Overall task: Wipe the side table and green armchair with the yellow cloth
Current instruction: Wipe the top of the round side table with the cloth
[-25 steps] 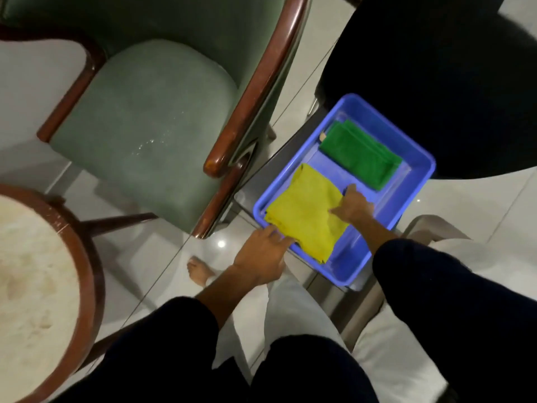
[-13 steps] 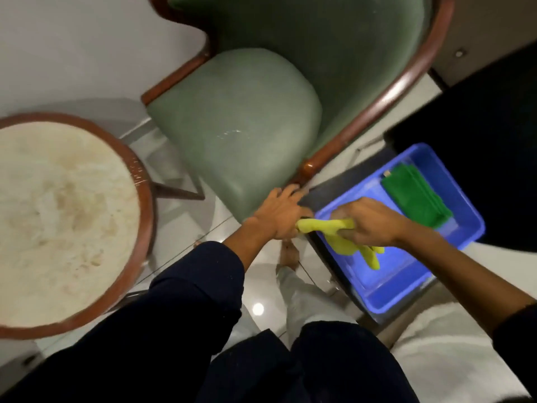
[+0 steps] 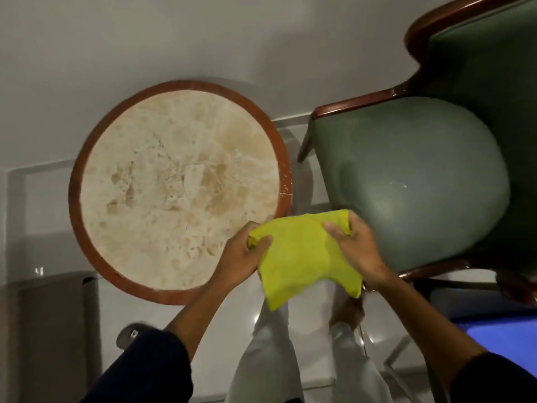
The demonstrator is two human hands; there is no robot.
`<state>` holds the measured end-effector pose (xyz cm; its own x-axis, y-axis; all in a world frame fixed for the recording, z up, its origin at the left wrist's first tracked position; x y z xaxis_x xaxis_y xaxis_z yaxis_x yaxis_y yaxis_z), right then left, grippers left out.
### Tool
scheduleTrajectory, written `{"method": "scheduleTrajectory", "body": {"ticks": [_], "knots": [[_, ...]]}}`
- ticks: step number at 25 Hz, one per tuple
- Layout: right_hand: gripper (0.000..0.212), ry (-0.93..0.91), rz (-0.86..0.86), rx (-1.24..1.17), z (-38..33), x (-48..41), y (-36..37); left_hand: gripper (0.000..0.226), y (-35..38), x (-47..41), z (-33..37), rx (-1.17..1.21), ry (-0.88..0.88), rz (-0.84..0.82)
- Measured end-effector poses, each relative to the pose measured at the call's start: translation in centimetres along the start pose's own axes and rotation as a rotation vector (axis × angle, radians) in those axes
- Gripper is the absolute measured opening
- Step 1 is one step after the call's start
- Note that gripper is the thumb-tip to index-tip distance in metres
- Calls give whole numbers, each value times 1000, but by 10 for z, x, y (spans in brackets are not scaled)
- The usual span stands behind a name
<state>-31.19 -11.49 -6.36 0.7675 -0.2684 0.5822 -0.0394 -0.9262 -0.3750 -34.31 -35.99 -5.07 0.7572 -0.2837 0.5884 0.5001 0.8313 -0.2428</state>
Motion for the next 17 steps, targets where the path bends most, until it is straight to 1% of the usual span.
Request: {"method": "scheduleTrajectory", "body": {"ticks": [1, 2, 3, 5, 6, 7, 9, 11, 14, 17], "knots": [[21, -1, 17, 5, -10, -14, 12, 20, -15, -13, -6, 35, -3, 26], [27, -11, 64, 19, -21, -28, 22, 22, -31, -31, -6, -9, 15, 68], [38, -41, 133, 92, -31, -44, 33, 32, -47, -57, -10, -104, 15, 101], [68, -151, 278, 490, -47, -59, 75, 60, -81, -106, -24, -363, -56, 199], [76, -203, 261, 662, -49, -57, 108, 66, -101, -128, -32, -482, -60, 283], [81, -229, 204, 769, -45, -53, 142, 68, -120, -144, -41, -602, -31, 365], [83, -206, 131, 848, -30, -56, 181, 64, -139, -158, -61, -881, 46, 445], [82, -195, 147, 874, -26, -83, 182, 61, -144, -158, -84, -1024, 97, 450], [78, -228, 247, 909, -56, -142, 159, 63, -148, -160, -93, -1076, 158, 516], [72, -336, 223, 929, -104, -207, 155, 62, -151, -158, -87, -1061, 188, 566]]}}
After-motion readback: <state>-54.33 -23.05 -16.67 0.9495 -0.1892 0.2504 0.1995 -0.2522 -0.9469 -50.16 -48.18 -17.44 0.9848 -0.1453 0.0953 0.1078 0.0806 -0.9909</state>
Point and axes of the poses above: each hand's wrist, its own x-axis away from the middle knuckle, its own y-axis out of the palm, z = x × y, the point moved 7 cm from there along -x, towards the middle knuckle, and after that the axes turned 3 degrees about -z, right-handed, at the moved point
